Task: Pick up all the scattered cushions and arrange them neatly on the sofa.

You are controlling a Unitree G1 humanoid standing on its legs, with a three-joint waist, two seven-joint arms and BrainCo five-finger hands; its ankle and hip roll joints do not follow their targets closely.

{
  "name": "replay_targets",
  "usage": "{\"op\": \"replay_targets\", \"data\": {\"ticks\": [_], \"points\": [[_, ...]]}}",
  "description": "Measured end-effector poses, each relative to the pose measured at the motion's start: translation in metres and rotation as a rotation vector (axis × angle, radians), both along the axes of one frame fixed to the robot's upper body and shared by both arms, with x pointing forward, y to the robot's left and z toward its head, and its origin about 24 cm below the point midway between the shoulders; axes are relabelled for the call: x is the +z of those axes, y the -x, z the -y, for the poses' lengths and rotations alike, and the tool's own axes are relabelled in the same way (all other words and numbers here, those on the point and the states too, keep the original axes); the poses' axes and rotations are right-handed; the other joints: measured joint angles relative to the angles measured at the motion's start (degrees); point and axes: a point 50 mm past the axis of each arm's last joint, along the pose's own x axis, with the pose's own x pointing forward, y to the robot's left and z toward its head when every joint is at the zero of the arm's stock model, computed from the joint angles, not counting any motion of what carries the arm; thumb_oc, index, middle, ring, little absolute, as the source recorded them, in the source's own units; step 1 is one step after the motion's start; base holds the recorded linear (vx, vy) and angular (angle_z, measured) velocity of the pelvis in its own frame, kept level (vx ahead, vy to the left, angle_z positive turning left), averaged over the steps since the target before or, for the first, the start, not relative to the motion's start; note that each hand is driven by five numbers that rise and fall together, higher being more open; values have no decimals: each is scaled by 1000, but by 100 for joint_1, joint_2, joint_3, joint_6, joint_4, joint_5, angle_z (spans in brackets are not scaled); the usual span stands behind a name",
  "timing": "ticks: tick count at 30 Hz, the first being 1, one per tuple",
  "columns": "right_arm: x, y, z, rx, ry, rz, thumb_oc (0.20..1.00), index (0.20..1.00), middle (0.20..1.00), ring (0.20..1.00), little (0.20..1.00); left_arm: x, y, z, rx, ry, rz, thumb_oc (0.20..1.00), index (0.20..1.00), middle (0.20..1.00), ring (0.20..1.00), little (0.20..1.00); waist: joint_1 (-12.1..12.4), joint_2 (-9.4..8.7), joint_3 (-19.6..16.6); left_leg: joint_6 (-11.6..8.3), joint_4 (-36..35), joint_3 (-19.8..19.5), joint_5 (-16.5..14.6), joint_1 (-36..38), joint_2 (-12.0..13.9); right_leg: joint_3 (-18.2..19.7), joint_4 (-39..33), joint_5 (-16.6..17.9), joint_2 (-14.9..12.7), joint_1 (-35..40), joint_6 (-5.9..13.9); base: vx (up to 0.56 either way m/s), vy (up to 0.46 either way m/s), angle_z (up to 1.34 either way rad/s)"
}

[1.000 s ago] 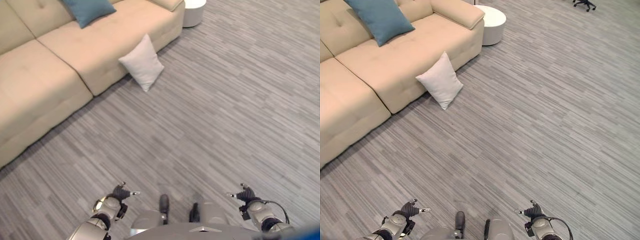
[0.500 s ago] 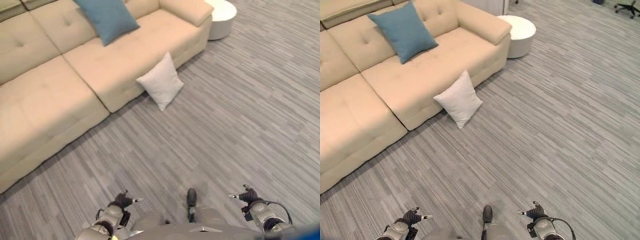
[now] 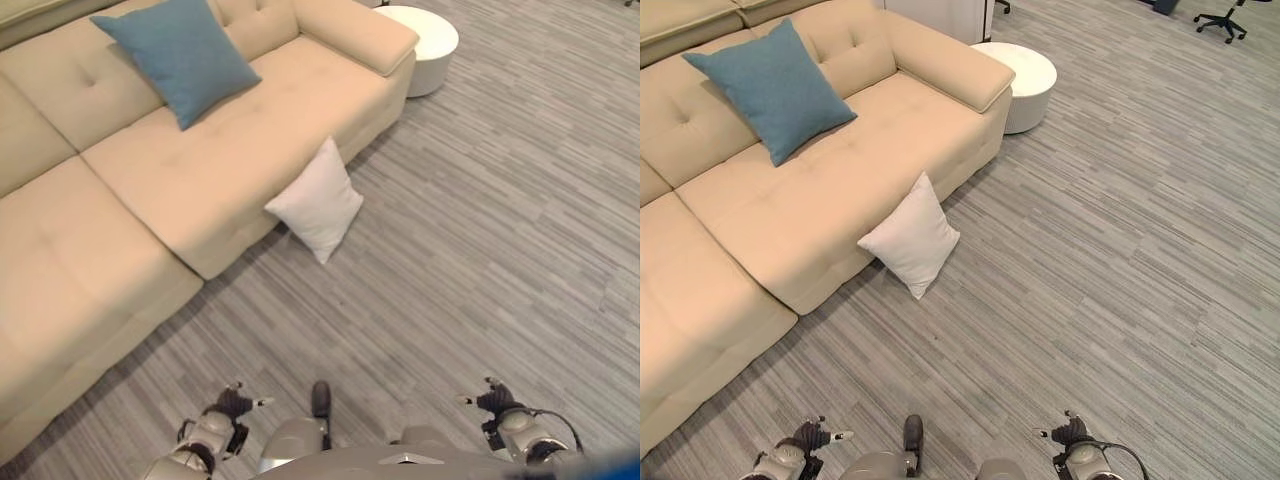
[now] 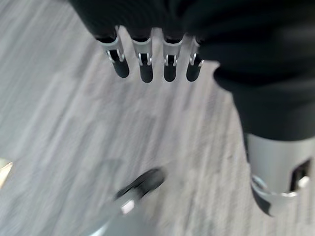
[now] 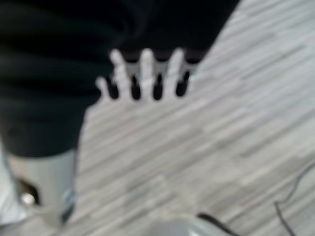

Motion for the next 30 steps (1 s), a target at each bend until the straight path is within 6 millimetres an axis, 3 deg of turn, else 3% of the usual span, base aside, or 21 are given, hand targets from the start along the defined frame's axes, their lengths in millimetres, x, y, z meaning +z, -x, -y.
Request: {"op": "replay_targets", "data": {"ticks": [1, 5, 6, 8, 9, 10, 11, 12, 14, 16, 17, 18, 19, 20, 23, 25, 27, 30], "points": [[0, -1, 0, 0, 0, 4, 1000, 1000, 1000, 1000, 1000, 0, 0, 0, -5, -2, -2, 1000, 1000, 1000, 1000, 1000, 38, 13, 19, 14, -33, 55, -103, 114, -5, -132, -15, 9, -91, -147, -28, 258, -56, -3], [5, -15, -4, 17, -5, 38, 1000, 1000, 1000, 1000, 1000, -3, 8, 2, -6, -1, -29, 1000, 1000, 1000, 1000, 1000, 85, 18, 20, -155, -24, 171, -316, 373, 64, -539, -1762, 314, -286, -288, -276, 223, -143, -6], [7, -19, -4, 19, -5, 52, 1000, 1000, 1000, 1000, 1000, -6, 14, 0, 2, -3, -50, 1000, 1000, 1000, 1000, 1000, 78, 21, 19, -202, -33, 187, -366, 413, 109, -597, -2154, 515, -331, -317, -259, 220, -160, -22], [7, -18, -3, 16, -4, 53, 1000, 1000, 1000, 1000, 1000, -11, 30, -1, 20, -4, -96, 1000, 1000, 1000, 1000, 1000, 38, -30, -27, -469, -36, 201, -599, 648, 247, -590, -3422, 1396, -549, -257, -117, 341, -290, -13], [5, -14, -3, 14, -4, 42, 1000, 1000, 1000, 1000, 1000, -12, 35, -2, 37, 0, -102, 1000, 1000, 1000, 1000, 1000, 21, -76, -58, -584, -52, 182, -682, 804, 275, -596, -3488, 1541, -609, -176, -96, 305, -267, 4], [2, -6, -2, 9, -4, 20, 1000, 1000, 1000, 1000, 1000, -13, 41, -4, 43, -2, -116, 1000, 1000, 1000, 1000, 1000, 10, -125, -129, -673, -64, 166, -770, 922, 319, -587, -3544, 1701, -588, -69, -168, 168, -166, 10], [1, 0, 1, 2, 4, 3, 1000, 1000, 1000, 1000, 1000, -15, 45, 0, 44, 6, -127, 1000, 1000, 1000, 1000, 1000, -6, -50, -175, -800, -57, 146, -874, 1031, 453, -584, -3536, 1963, -443, 21, -382, 135, -172, 2], [0, 4, 6, -3, 16, -9, 1000, 1000, 1000, 1000, 1000, -18, 49, 7, 41, 25, -133, 1000, 1000, 1000, 1000, 1000, 2, 91, -306, -835, 63, 148, -895, 988, 663, -605, -3581, 1892, -208, 78, -493, 190, -277, -12], [2, 2, 9, -2, 24, -1, 1000, 1000, 1000, 1000, 1000, -20, 51, 13, 41, 42, -138, 1000, 1000, 1000, 1000, 1000, 21, 162, -348, -865, 487, 96, -844, 837, 950, -646, -3814, 1858, 57, 269, -608, 128, -265, -7], [4, 0, 12, -2, 33, 2, 1000, 1000, 1000, 1000, 1000, -17, 38, 15, 32, 45, -106, 1000, 1000, 1000, 1000, 1000, 6, 9, -357, -1168, 1378, -179, -670, 324, 1058, -796, -4242, 1929, 177, 541, -764, 80, -261, 23], [5, 0, 14, -5, 37, 6, 1000, 1000, 1000, 1000, 1000, -16, 33, 16, 32, 50, -92, 1000, 1000, 1000, 1000, 1000, 18, -50, -321, -1301, 1739, -233, -484, 131, 1083, -834, -4306, 1867, 258, 610, -984, 113, -275, 39], [6, -1, 15, -13, 37, 17, 1000, 1000, 1000, 1000, 1000, -14, 25, 20, 32, 60, -69, 1000, 1000, 1000, 1000, 1000, 15, -163, -252, -1584, 2602, -504, -255, -335, 1116, -934, -4381, 1782, 249, 734, -1078, 68, -110, 31], [6, -4, 14, -10, 38, 22, 1000, 1000, 1000, 1000, 1000, -13, 21, 20, 28, 63, -58, 1000, 1000, 1000, 1000, 1000, 91, -282, -155, -1621, 2908, -474, -339, -620, 1039, -949, -4505, 1759, 253, 882, -1231, 181, -168, 38], [6, -3, 15, -9, 41, 22, 1000, 1000, 1000, 1000, 1000, -11, 16, 17, 26, 53, -45, 1000, 1000, 1000, 1000, 1000, 85, -377, -92, -1540, 2952, -431, -444, -867, 931, -1021, -4507, 1674, 257, 919, -1302, 114, -55, 19], [6, -2, 19, -8, 55, 10, 1000, 1000, 1000, 1000, 1000, -10, 15, 16, 21, 49, -41, 1000, 1000, 1000, 1000, 1000, 92, -334, -29, -1379, 2111, -146, -444, -1230, 605, -1171, -4539, 1426, 387, 1087, -1331, 218, -35, 18], [3, 6, 19, -1, 62, -25, 1000, 1000, 1000, 1000, 1000, -13, 22, 18, 27, 58, -59, 1000, 1000, 1000, 1000, 1000, 129, -275, 36, -1162, 1040, 207, -147, -1359, 408, -1258, -4538, 1254, 560, 1316, -1328, 208, 17, 7], [2, 8, 18, -2, 61, -34, 1000, 1000, 1000, 1000, 1000, -13, 24, 18, 26, 60, -65, 1000, 1000, 1000, 1000, 1000, 196, -172, 3, -1195, 933, 171, 170, -1594, 470, -1270, -4539, 1154, 775, 1389, -1360, 234, 61, -16], [0, 12, 19, -5, 62, -46, 1000, 1000, 1000, 1000, 1000, -15, 33, 16, 41, 57, -85, 1000, 1000, 1000, 1000, 1000, 247, -129, -85, -849, 801, 169, 417, -1470, 428, -1182, -4504, 1020, 889, 1655, -1297, 235, 83, -25]]}}
